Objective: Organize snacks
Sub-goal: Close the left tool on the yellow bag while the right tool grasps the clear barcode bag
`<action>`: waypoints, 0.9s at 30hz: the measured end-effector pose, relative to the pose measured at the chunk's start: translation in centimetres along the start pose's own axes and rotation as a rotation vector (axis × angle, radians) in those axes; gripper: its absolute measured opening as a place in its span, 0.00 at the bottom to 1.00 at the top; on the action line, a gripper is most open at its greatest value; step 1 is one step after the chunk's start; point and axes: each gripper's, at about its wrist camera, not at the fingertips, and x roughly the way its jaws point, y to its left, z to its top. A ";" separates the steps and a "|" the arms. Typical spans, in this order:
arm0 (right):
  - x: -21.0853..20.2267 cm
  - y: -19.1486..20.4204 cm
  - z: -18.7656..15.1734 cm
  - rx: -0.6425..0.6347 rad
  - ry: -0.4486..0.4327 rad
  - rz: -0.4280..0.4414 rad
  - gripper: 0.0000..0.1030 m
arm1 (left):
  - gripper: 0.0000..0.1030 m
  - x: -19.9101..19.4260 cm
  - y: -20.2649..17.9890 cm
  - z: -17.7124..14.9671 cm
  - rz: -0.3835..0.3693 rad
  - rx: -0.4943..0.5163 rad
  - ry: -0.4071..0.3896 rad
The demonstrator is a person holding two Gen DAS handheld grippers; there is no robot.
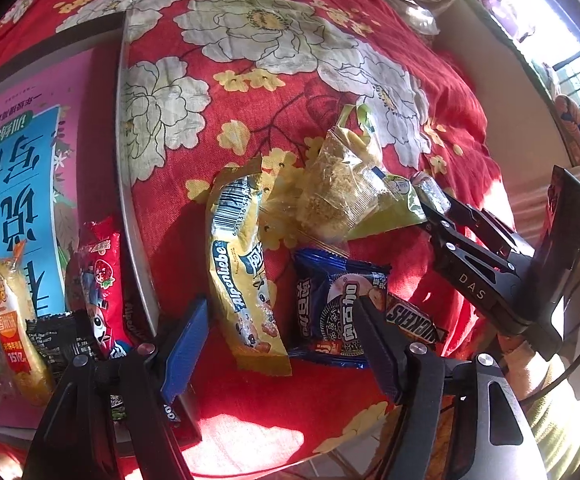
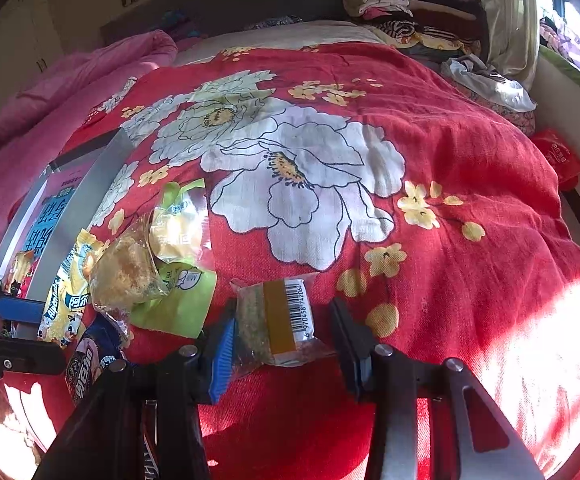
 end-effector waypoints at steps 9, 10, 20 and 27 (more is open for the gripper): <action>-0.4 -0.7 0.1 0.028 -0.010 0.007 0.43 | 0.47 0.6 0.7 0.1 -0.034 -0.048 0.002; -0.4 -0.7 0.1 0.029 -0.010 0.008 0.43 | 0.47 0.6 0.7 0.2 -0.037 -0.054 0.001; -0.4 -0.6 0.1 0.031 -0.015 0.006 0.43 | 0.47 1.0 0.5 1.2 -0.025 -0.069 -0.037; -0.5 -1.0 0.1 0.050 -0.025 0.021 0.43 | 0.28 1.2 1.2 2.5 0.005 -0.086 -0.071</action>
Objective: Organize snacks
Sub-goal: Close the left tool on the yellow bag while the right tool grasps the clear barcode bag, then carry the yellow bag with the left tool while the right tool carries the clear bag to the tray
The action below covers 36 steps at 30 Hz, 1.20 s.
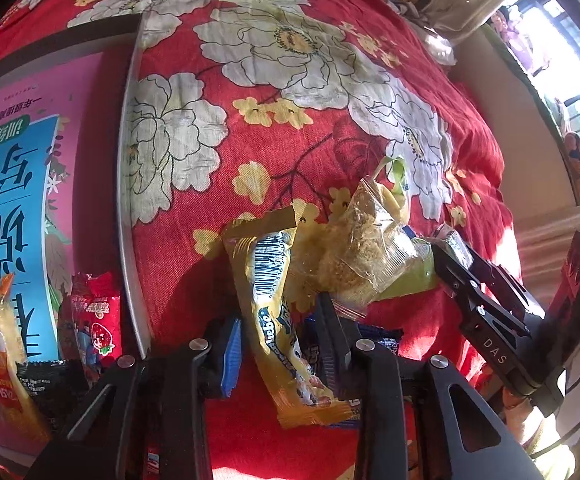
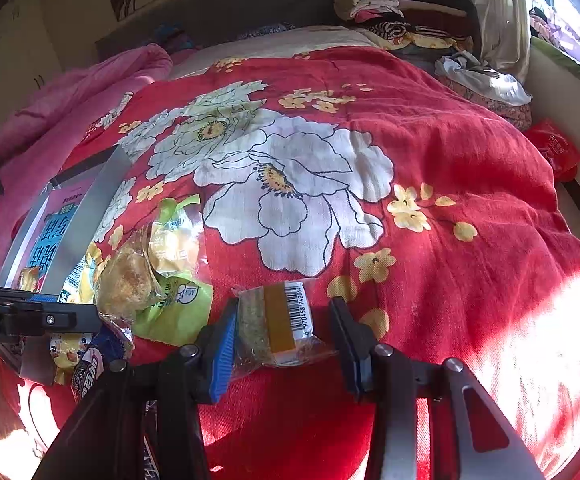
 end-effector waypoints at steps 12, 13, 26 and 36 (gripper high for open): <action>-0.8 -1.2 0.1 0.055 -0.019 0.014 0.43 | 0.11 -0.8 1.2 -0.4 -0.075 -0.022 -0.025; -0.9 -1.4 0.1 0.062 -0.024 0.013 0.43 | 0.11 -1.0 1.0 -0.5 -0.082 -0.016 -0.027; -3.1 -1.1 0.4 0.059 -0.073 0.005 0.43 | 0.11 -3.7 0.1 -1.1 -0.090 0.053 -0.081; -5.9 0.1 0.7 0.058 -0.121 0.015 0.43 | 0.11 -6.7 0.6 -1.3 -0.070 0.051 -0.141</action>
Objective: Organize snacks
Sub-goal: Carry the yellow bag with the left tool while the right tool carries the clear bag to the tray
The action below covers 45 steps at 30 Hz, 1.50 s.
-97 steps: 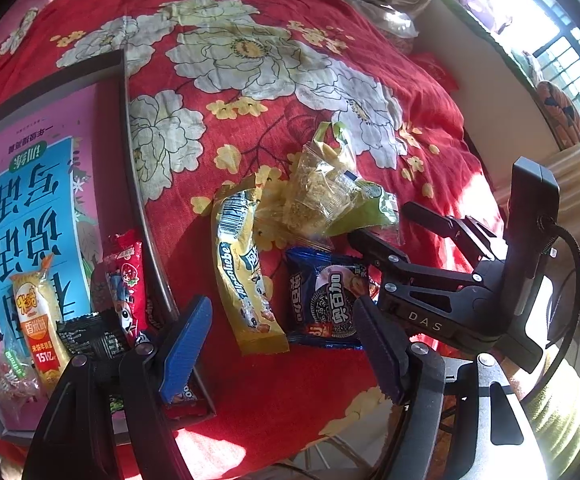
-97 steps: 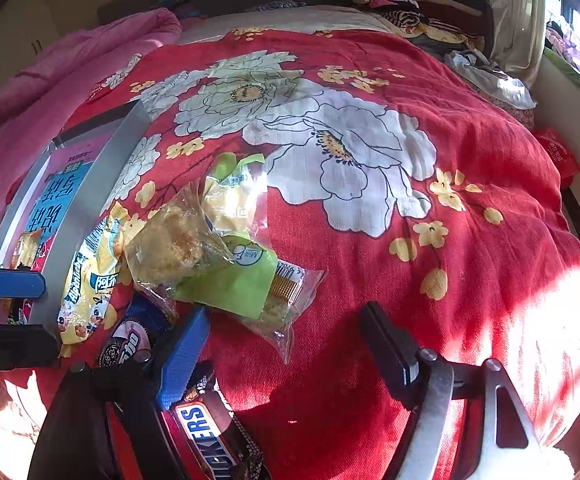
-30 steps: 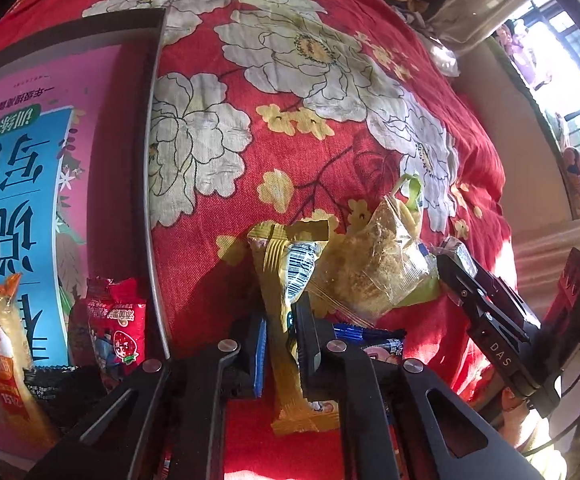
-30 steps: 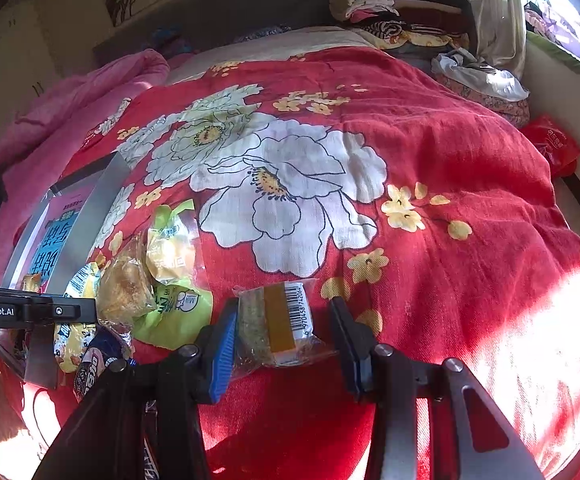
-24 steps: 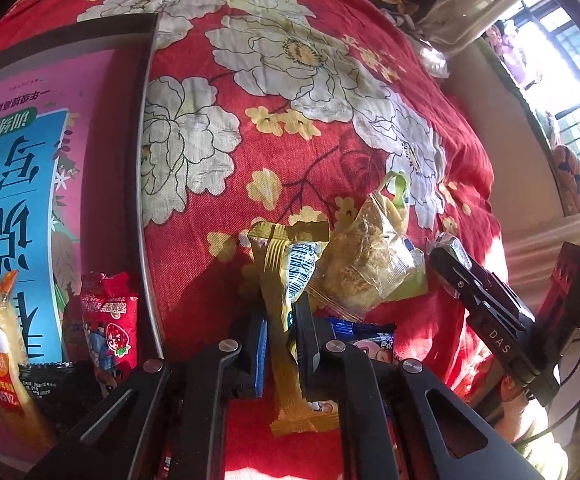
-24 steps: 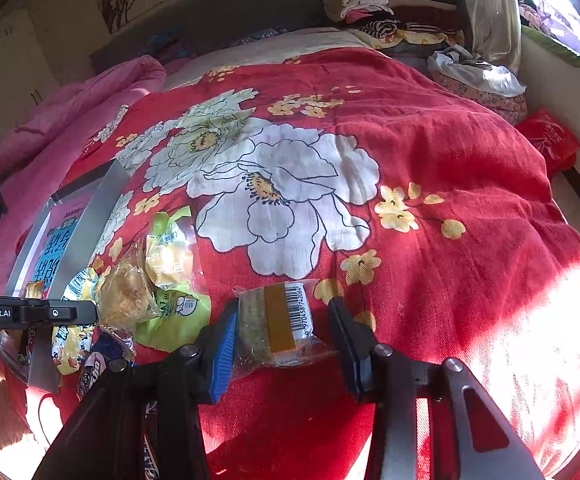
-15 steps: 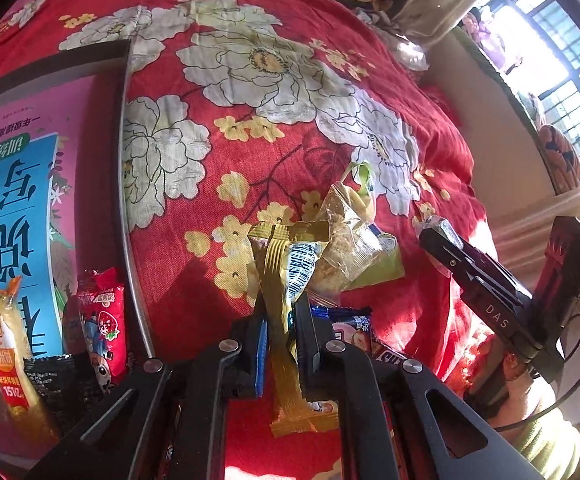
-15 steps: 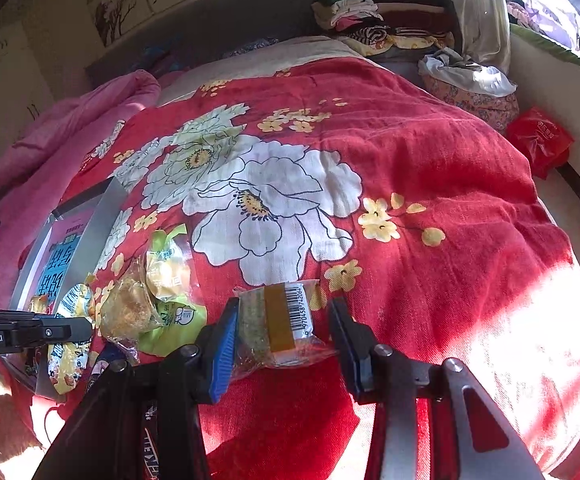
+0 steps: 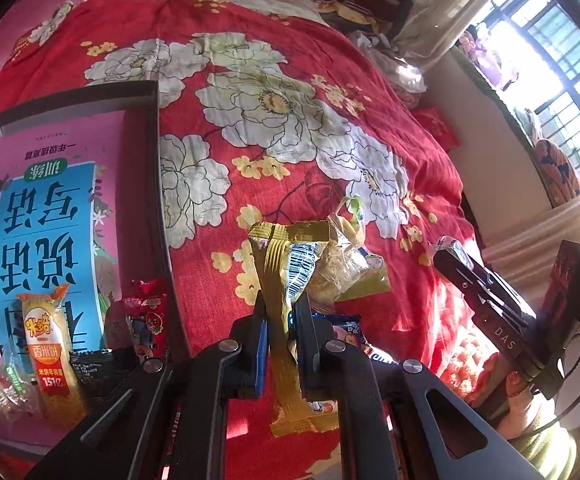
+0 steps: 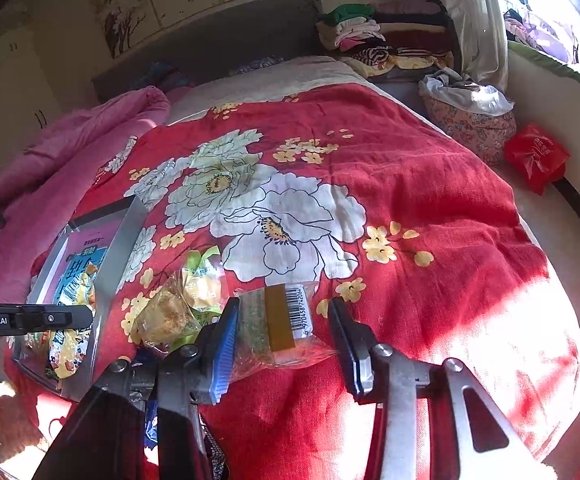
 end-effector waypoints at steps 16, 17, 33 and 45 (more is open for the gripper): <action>-2.1 4.0 0.9 -0.055 -0.029 0.061 0.43 | 0.11 -3.3 1.8 -0.5 0.010 -0.059 -0.056; -2.2 4.3 0.9 -0.061 -0.031 0.068 0.43 | 0.11 -3.5 2.1 -0.5 0.004 -0.066 -0.063; -1.5 11.8 1.2 -0.149 0.037 0.227 0.43 | 0.11 -6.7 7.7 -1.5 0.025 -0.175 -0.141; 0.8 18.5 -0.3 -0.290 0.123 0.304 0.43 | 0.11 -10.1 15.3 -4.1 0.166 -0.275 -0.201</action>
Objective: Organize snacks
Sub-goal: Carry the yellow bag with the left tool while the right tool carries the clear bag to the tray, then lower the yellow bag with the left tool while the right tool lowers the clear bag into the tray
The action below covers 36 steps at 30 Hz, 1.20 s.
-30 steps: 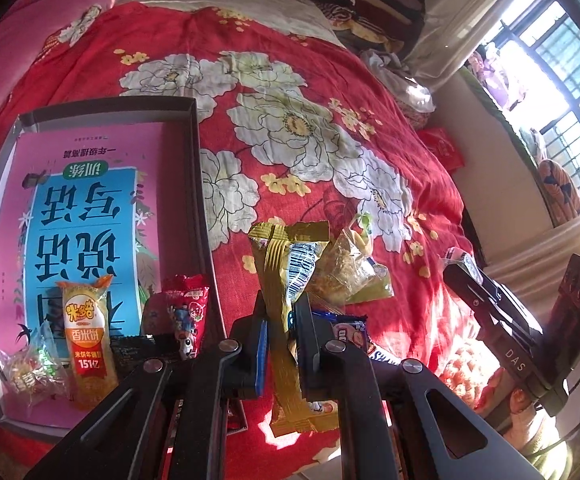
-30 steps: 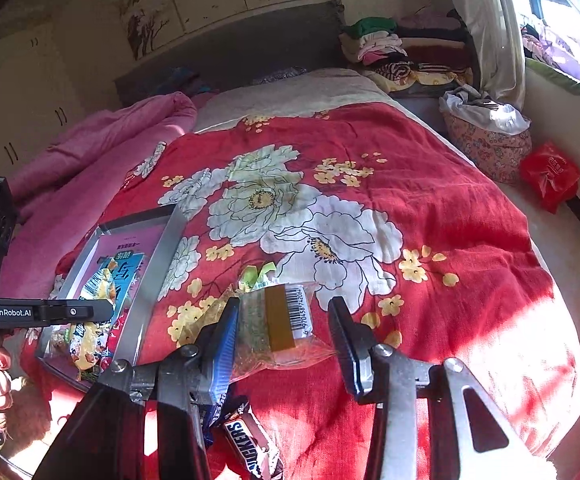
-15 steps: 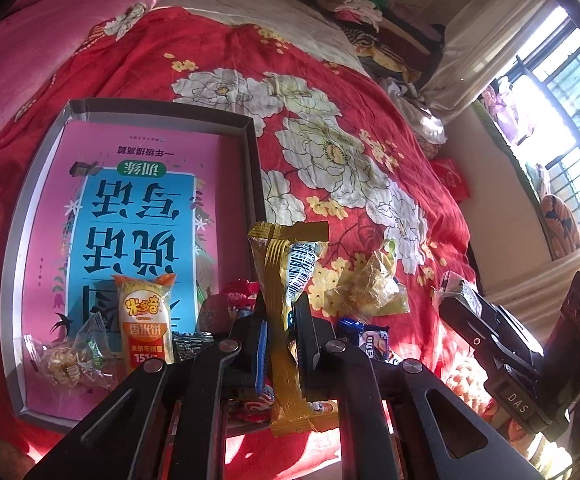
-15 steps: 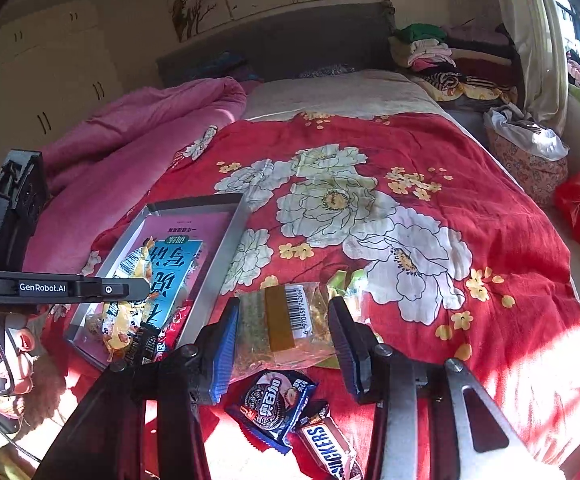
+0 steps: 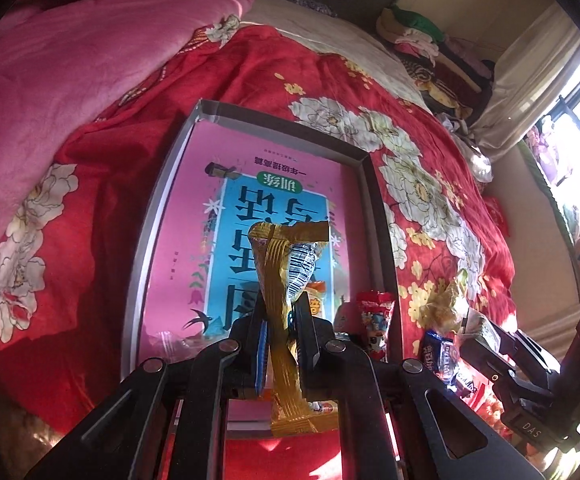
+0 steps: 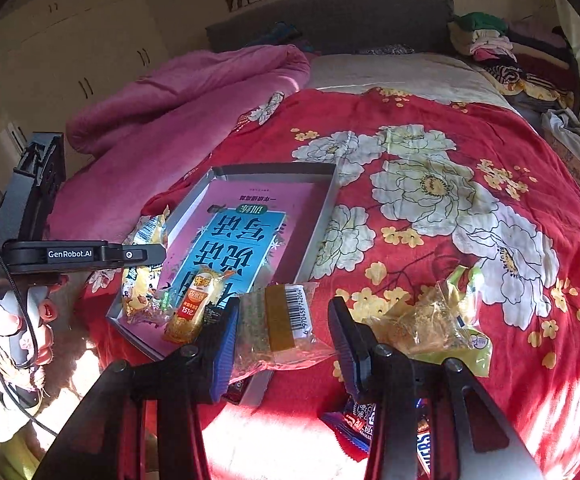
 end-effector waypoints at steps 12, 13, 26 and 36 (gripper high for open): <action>4.5 4.7 0.4 -0.124 0.088 0.043 0.43 | 0.11 -0.7 5.0 -0.6 0.108 -0.029 -0.019; 4.7 4.9 0.5 -0.131 0.091 0.043 0.43 | 0.11 -0.5 4.9 -0.7 0.109 -0.022 -0.022; 6.5 5.4 0.1 -0.151 0.132 0.040 0.43 | 0.11 2.3 2.5 -1.5 0.144 0.077 0.019; 7.9 5.6 -0.1 -0.165 0.164 0.036 0.43 | 0.11 3.0 1.2 -1.9 0.124 0.110 0.042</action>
